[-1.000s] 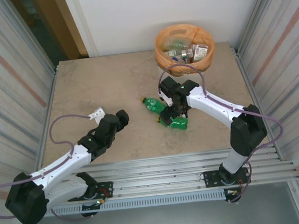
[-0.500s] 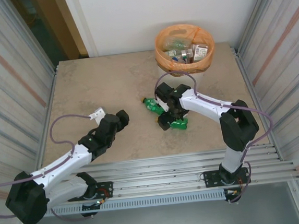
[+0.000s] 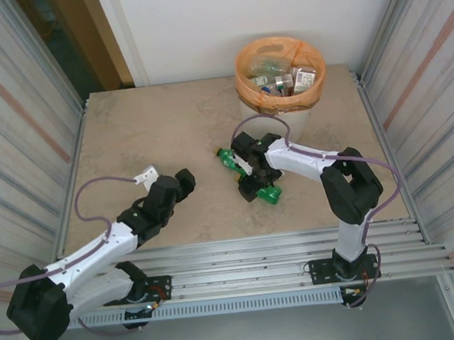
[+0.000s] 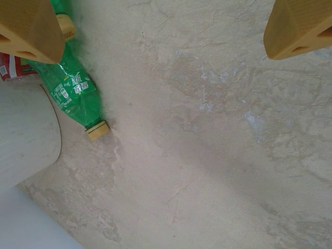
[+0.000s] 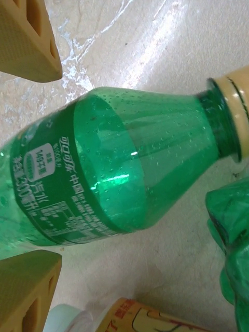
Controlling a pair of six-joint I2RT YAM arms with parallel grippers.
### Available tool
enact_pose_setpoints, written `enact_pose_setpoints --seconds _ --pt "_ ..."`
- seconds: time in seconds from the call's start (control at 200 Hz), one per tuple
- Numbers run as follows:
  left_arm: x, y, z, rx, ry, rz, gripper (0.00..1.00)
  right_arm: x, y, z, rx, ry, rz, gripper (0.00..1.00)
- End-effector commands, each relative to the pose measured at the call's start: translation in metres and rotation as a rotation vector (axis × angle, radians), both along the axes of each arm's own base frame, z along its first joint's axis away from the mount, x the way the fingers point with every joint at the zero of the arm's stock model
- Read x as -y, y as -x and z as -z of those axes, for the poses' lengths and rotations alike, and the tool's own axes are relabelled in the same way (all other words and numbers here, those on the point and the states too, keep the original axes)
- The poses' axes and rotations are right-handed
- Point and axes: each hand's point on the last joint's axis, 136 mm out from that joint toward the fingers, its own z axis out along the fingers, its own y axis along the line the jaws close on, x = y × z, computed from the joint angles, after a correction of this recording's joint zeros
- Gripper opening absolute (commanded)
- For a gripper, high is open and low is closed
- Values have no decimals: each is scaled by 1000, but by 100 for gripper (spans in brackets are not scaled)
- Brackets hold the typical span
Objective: Put the plastic bottles in the bin
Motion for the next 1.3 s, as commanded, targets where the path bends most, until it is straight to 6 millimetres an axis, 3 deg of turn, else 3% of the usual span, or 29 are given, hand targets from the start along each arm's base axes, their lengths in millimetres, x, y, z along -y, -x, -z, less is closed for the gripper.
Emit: enact_pose_setpoints --seconds 0.0,0.321,0.816,0.937,1.137,1.297 --pt "-7 -1 -3 18 17 -33 99 -3 13 11 -45 13 6 79" --pt "-8 0 -2 16 17 -37 99 -9 21 17 -75 12 3 66" --pt "-11 0 -4 18 7 -42 99 -19 20 40 -122 16 -10 72" --pt "-11 0 -2 15 7 -44 99 -23 22 42 -127 18 -21 61" --pt "-12 1 -2 15 6 -45 99 -30 22 26 -88 16 -43 46" --pt "-14 2 -1 14 8 -49 99 -41 19 -7 -18 -32 -59 44"
